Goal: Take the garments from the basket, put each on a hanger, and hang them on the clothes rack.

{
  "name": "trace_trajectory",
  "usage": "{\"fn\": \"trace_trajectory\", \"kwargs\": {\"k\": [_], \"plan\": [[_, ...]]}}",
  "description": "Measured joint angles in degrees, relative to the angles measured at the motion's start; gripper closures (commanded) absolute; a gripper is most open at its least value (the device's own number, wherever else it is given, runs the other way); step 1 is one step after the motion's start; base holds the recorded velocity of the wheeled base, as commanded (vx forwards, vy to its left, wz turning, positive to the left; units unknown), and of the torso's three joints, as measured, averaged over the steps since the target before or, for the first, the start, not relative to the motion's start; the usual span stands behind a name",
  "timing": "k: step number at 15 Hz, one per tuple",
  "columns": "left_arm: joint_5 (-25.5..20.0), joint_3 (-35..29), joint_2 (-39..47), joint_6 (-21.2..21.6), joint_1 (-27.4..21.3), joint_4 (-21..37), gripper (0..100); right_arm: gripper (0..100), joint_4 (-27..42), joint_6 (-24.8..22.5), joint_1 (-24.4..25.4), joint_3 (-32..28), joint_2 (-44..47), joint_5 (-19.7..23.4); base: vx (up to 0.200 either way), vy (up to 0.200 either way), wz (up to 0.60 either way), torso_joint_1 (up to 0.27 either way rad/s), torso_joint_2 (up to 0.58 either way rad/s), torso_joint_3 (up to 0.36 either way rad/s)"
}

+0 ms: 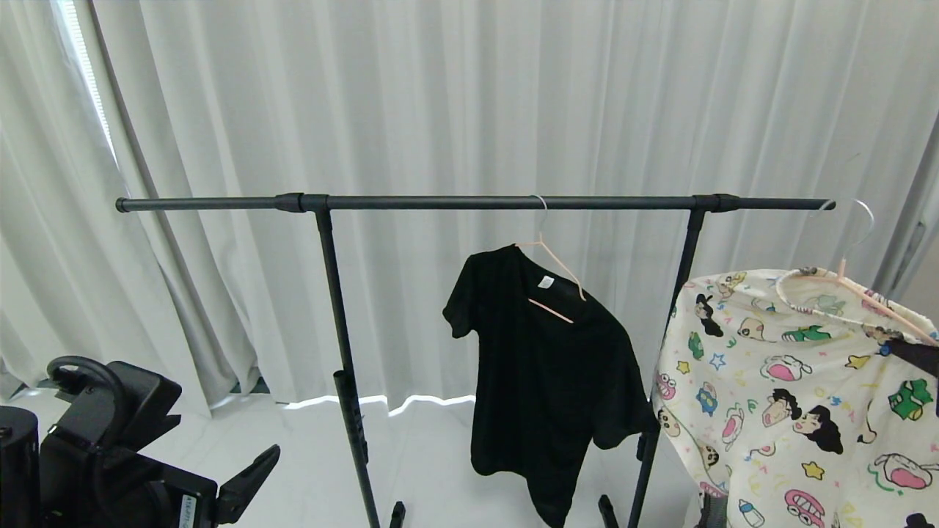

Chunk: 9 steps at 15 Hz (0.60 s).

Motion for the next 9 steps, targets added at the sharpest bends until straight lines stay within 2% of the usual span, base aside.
{"fn": "trace_trajectory", "kwargs": {"k": [3,9], "plan": [[0.0,0.1,-0.1,0.0,0.0,0.0,0,100,-0.7,0.0,2.1,-3.1,3.9,0.1,0.2,0.0,0.0,-0.002,0.0,0.004],[-0.1,0.1,0.0,0.1,-0.1,0.0,0,100,-4.6,0.0,5.3,-4.5,8.3,0.2,0.2,0.0,0.0,0.003,0.0,0.0]]}}
